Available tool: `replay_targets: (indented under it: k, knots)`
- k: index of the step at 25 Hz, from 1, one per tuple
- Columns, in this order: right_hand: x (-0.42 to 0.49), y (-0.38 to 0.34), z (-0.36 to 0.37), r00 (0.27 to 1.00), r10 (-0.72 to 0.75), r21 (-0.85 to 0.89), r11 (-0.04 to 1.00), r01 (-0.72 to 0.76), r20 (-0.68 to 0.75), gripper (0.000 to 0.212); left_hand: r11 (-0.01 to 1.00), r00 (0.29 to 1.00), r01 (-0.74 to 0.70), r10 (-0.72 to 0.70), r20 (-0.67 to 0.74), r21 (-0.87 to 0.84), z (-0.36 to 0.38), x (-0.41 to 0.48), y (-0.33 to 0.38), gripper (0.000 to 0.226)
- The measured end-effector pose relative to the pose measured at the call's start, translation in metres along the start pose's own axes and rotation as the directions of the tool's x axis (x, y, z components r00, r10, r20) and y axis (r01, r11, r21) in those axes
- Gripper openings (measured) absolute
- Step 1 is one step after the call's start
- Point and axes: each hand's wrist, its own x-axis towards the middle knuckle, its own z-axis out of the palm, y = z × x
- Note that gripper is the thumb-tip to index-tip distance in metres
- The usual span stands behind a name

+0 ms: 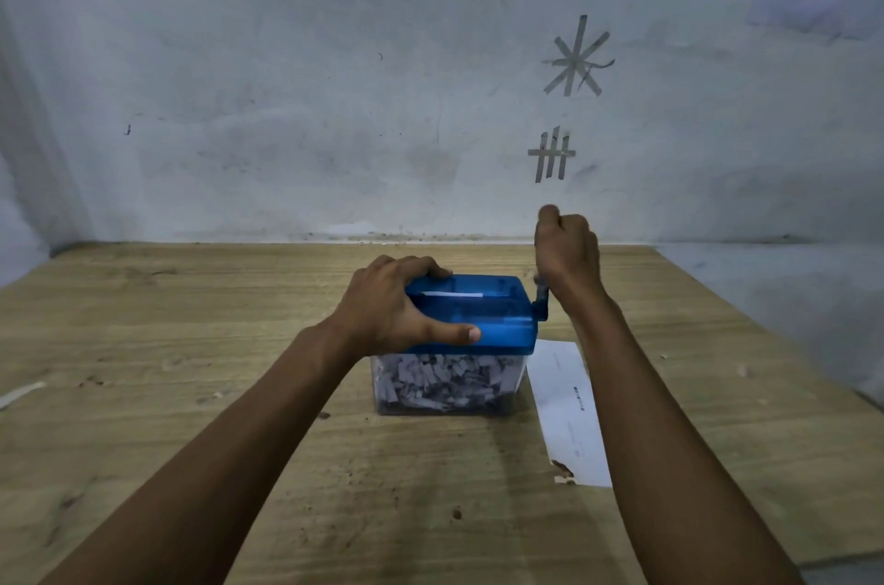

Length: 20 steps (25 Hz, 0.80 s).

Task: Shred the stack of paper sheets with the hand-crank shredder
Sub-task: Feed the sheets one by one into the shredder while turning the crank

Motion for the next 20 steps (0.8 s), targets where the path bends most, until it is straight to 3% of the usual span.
replay_targets:
  k: [6,9,11,13,16,20]
  knots:
    - [0.016,0.026,0.023,0.915,0.281,0.040,0.952,-0.305,0.290,0.030,1.000,1.000,0.010,-0.010,-0.004,0.001,0.003,0.000,-0.003,0.097]
    - [-0.010,0.052,0.029,0.749,0.440,0.146,0.808,-0.571,0.495,0.025,0.998,0.999,0.030,-0.029,-0.020,0.057,0.006,-0.001,-0.002,0.095]
    - [-0.031,0.065,0.031,0.736,0.467,0.304,0.700,-0.647,0.490,0.031,0.995,0.999,0.040,-0.037,-0.035,0.092,0.007,0.000,-0.003,0.096]
    - [-0.050,0.072,0.025,0.814,0.466,0.321,0.756,-0.570,0.347,0.036,0.993,0.997,0.053,-0.047,-0.056,0.105,0.009,0.000,-0.003,0.097]
    - [-0.083,0.075,0.007,0.961,0.258,0.200,0.941,-0.273,0.096,0.043,0.991,0.997,0.061,-0.056,-0.044,0.117,0.011,-0.001,-0.002,0.099]
    - [-0.101,0.060,-0.018,0.997,-0.061,0.027,0.998,0.062,-0.036,0.041,0.991,0.998,0.052,-0.049,-0.029,0.123,0.008,-0.002,0.001,0.099]
